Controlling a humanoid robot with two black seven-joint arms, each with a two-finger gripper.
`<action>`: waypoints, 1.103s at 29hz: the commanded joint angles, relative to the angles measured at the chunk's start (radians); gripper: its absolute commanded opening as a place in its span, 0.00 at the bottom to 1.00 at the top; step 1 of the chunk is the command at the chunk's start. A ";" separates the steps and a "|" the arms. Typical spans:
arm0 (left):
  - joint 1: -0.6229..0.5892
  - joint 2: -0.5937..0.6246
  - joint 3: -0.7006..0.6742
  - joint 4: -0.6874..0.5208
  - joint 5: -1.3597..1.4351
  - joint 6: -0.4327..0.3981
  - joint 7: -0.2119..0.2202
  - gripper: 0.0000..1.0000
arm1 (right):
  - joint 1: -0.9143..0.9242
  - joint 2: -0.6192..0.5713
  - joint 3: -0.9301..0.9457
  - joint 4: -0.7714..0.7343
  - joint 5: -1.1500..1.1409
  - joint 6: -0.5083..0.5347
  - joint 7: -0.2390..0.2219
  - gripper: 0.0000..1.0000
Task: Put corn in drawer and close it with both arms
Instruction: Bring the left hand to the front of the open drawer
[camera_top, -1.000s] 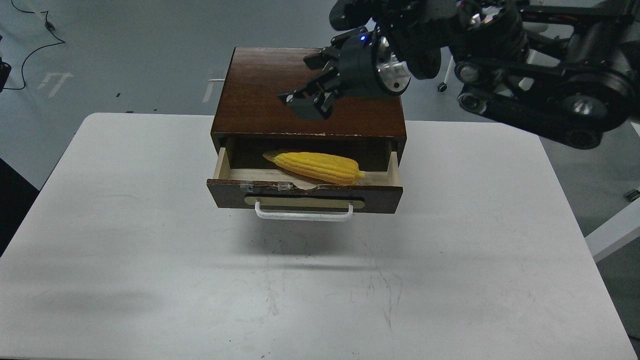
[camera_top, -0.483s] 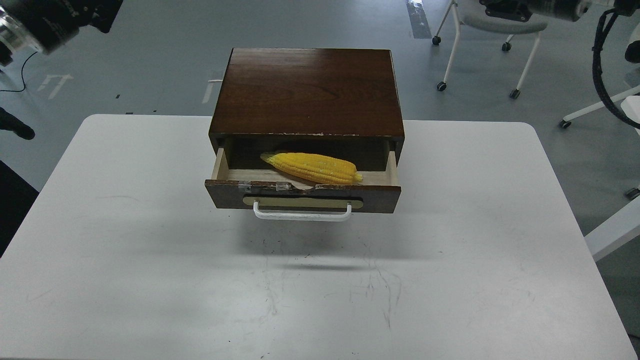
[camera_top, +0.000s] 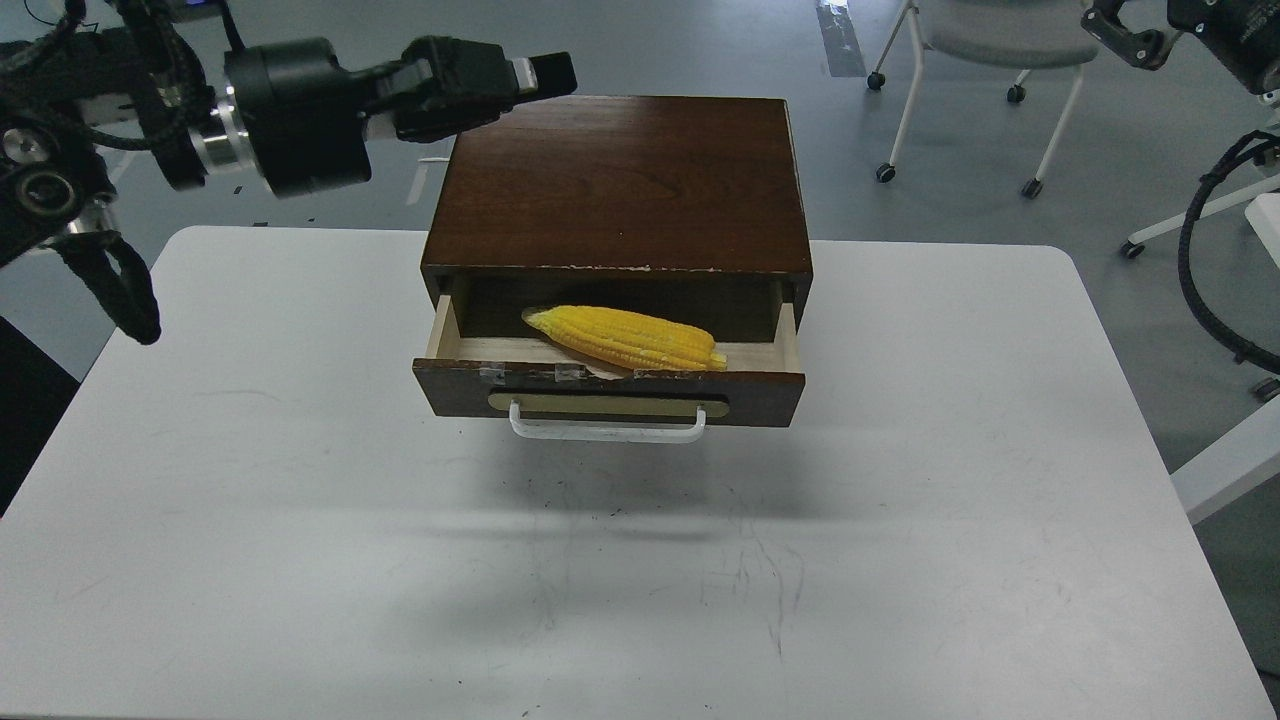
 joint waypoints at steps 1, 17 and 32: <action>0.004 -0.003 0.070 -0.071 0.142 0.000 0.002 0.00 | -0.111 0.002 0.066 -0.022 0.007 0.006 0.049 1.00; -0.009 -0.107 0.228 -0.128 0.650 0.000 0.011 0.00 | -0.180 0.013 0.109 -0.071 0.006 -0.002 0.093 1.00; 0.002 -0.162 0.282 -0.130 0.794 0.000 0.043 0.00 | -0.178 0.010 0.109 -0.094 0.003 -0.002 0.091 1.00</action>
